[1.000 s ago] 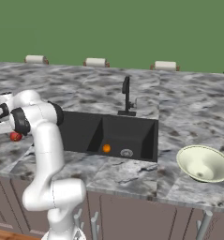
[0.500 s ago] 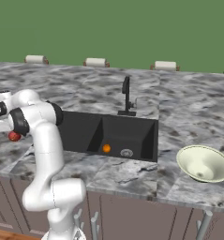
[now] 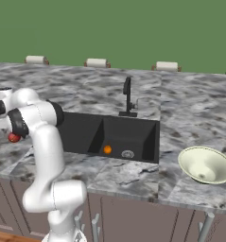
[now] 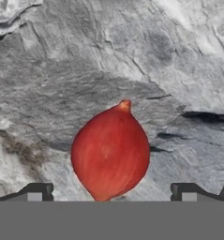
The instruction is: Remove the onion and tangerine from the sink. Then move the bowl and cup from the counter to the sink for washing.
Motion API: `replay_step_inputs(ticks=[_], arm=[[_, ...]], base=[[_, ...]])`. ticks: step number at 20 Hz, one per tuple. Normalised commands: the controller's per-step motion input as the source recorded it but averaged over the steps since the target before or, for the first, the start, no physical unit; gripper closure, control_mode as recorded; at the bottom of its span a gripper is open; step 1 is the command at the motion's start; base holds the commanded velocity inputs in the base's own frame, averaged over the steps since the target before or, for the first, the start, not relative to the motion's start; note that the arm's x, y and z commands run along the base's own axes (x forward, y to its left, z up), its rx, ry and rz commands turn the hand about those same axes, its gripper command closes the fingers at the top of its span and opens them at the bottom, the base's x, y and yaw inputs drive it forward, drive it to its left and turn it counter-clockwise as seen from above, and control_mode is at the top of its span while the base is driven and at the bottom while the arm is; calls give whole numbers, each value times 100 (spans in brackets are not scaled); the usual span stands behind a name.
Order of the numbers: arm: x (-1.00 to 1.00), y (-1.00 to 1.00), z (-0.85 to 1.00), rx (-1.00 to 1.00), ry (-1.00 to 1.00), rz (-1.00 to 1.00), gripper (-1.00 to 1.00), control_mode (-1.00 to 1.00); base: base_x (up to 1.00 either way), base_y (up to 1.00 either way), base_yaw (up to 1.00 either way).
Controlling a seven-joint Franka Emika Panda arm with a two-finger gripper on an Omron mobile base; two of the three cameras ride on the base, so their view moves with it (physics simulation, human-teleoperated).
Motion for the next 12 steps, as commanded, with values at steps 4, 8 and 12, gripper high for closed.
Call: replay_step_inputs(ticks=[4, 8, 12], arm=[[-11, -18, 20, 6, -15, -8, -100, -100], [-14, -20, 16, 2, -21, -6, -100, -100], [-12, -27, 11, 1, -16, -9, -100, -100]], base=[[0, 0, 0], [0, 0, 0], [0, 0, 0]])
